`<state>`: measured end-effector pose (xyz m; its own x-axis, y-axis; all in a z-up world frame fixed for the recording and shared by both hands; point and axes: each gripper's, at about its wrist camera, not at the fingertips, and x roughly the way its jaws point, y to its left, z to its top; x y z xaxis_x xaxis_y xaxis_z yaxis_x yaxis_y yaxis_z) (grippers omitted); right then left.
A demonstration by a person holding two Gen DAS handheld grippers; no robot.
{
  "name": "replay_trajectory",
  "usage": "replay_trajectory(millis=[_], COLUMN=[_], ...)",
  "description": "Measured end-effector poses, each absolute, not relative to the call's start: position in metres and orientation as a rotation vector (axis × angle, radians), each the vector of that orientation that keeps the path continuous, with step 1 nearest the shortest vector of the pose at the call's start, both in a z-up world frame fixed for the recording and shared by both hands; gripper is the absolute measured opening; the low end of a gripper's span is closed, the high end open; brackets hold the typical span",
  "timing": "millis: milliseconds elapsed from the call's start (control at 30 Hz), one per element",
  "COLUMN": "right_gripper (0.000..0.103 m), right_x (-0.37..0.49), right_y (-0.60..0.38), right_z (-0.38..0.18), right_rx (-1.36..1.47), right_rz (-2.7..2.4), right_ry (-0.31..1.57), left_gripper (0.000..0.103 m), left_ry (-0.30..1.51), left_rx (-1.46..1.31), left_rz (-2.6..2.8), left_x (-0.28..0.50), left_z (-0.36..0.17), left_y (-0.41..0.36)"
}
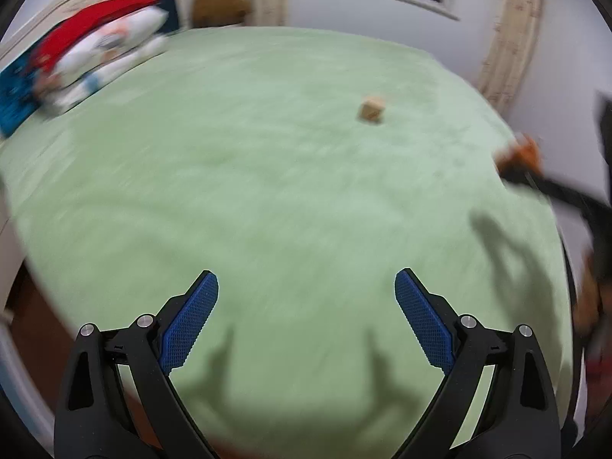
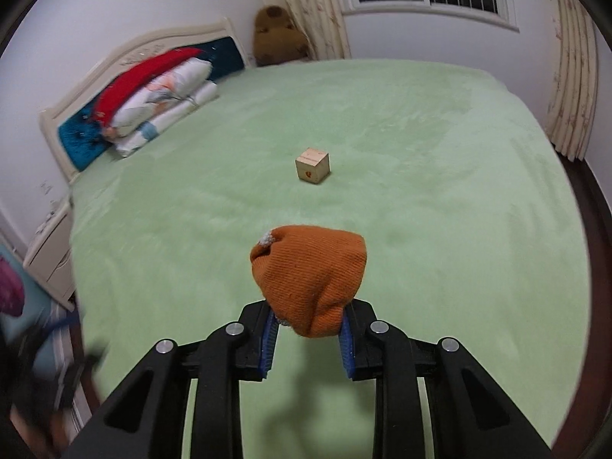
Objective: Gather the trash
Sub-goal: 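Grasp the wooden block with the left gripper while the right holds the hat, then lower the wooden block and orange hat into the orange bucket and release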
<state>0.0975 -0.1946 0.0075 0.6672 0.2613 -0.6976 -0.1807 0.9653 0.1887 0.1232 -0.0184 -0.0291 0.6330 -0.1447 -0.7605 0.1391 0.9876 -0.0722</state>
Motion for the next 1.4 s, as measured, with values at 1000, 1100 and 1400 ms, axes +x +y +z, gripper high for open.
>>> replay_trajectory(millis=[1000,1100,1400], right_gripper=[0.027,0.027,0.027], right_x=[-0.041,-0.042,-0.045], right_y=[-0.248,-0.248,-0.247], right_z=[-0.011,-0.009,-0.006], right_rx=[0.182,0.188,0.187], right_rz=[0.315,0.318,0.325], right_ry=[0.697,0.692,0.677], left_gripper=[0.057,0.036,0.036], left_ry=[0.881,0.891,0.823], left_rx=[0.131,0.149,0.219], left_rz=[-0.133,-0.138,-0.124], left_x=[0.412,0.411,0.383], left_z=[-0.086,-0.093,-0.08], left_y=[-0.155,-0.159,-0.163])
